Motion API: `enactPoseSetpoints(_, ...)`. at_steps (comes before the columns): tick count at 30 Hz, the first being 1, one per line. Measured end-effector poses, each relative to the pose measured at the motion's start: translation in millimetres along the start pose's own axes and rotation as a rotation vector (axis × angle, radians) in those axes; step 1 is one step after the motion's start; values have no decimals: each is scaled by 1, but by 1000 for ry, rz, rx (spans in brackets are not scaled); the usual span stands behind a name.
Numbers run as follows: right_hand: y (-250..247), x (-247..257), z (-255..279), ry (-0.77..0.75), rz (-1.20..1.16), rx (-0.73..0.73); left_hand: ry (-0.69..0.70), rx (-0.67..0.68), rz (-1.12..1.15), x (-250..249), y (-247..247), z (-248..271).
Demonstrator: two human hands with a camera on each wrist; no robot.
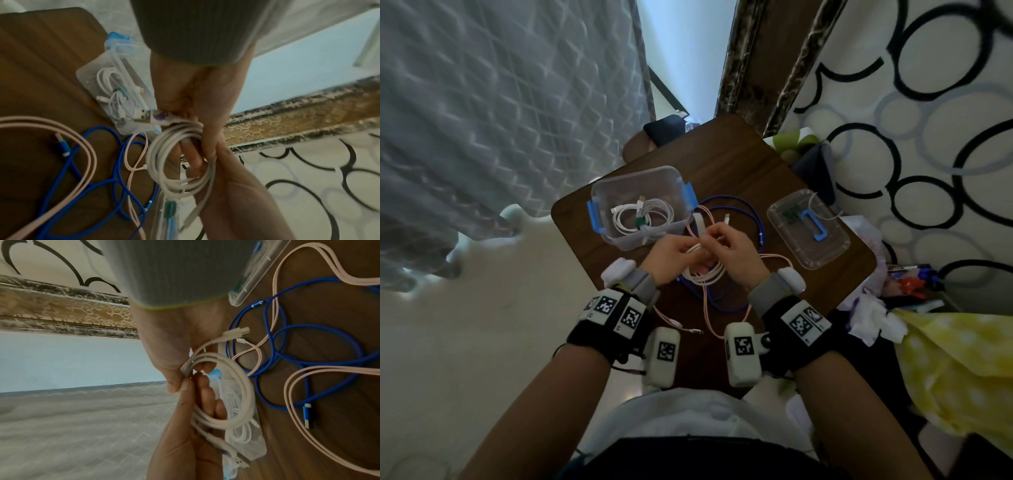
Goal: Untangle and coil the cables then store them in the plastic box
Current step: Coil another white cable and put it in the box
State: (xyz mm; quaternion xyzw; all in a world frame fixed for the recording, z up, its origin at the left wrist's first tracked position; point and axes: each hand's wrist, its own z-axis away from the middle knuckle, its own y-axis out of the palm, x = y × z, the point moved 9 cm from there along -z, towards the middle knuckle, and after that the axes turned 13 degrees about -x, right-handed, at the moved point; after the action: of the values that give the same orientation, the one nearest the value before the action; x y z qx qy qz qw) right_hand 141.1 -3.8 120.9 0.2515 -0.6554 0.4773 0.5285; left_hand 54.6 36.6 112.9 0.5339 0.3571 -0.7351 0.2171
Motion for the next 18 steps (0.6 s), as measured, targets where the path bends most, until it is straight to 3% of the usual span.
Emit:
enactPoseSetpoints(4, -5, -13, 0, 68, -37, -66, -164, -89, 213, 10, 1, 1)
enactPoseSetpoints(8, -12, -14, -1, 44, -58, -98, -325, -137, 476, 18, 3, -1)
enactPoseSetpoints(18, -15, -14, 9, -30, -68, -50, -468, -72, 494, 30, 14, -2)
